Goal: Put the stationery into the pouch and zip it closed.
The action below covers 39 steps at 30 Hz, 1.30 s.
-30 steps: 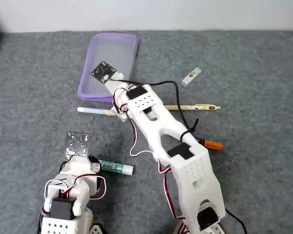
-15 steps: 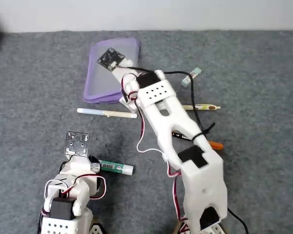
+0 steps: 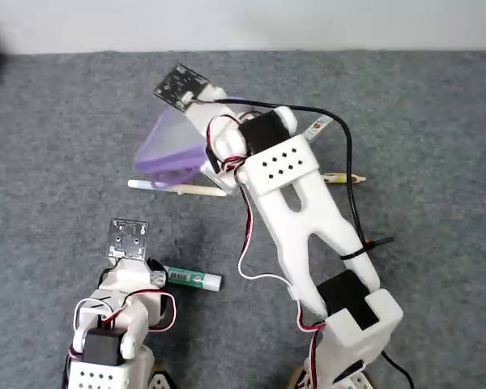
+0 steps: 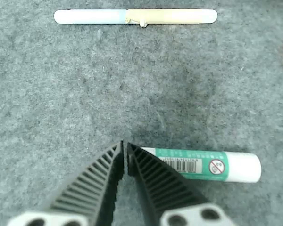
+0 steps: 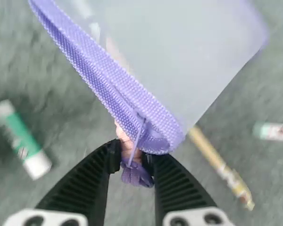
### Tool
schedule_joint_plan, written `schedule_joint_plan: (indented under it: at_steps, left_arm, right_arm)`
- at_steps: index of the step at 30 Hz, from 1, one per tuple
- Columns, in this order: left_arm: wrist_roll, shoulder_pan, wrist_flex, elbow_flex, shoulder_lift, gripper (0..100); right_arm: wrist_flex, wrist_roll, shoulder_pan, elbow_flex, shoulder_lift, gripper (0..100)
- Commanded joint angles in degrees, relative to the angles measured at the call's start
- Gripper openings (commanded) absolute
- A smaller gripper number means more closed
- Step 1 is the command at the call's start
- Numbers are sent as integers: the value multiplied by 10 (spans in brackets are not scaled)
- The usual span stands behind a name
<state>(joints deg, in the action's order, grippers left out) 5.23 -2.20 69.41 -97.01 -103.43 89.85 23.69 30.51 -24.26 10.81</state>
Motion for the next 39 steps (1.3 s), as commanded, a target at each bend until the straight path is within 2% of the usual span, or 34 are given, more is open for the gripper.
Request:
schedule_joint_plan:
  at_steps: [1,3,8,10,14,20,25,28,35,39]
  left_arm:
    - [4,3,5,6,-5,14]
    - [4,3,5,6,-5,14]
    - [4,3,5,6,-5,14]
    - [4,3,5,6,-5,14]
    - [4,3,5,6,-5,14]
    - [4,3,5,6,-5,14]
    - [4,3,5,6,-5,14]
    - [4,3,5,6,-5,14]
    - [4,3,5,6,-5,14]
    - [4,3,5,6,-5,14]
  right_arm:
    - [48,7,-29,-22,-29,10]
    - [74,7,-48,-18,-20,39]
    - [130,4,-89,-18,-18,238]
    - [130,3,-99,-18,-33,268]
    - [129,3,-80,-18,-44,256]
    - [130,3,-64,-18,24,249]
    - [130,6,-61,15,75,136]
    - [131,6,-63,60,97,106]
    - [131,6,-66,149,59,101]
    - [130,7,-57,188,28,57]
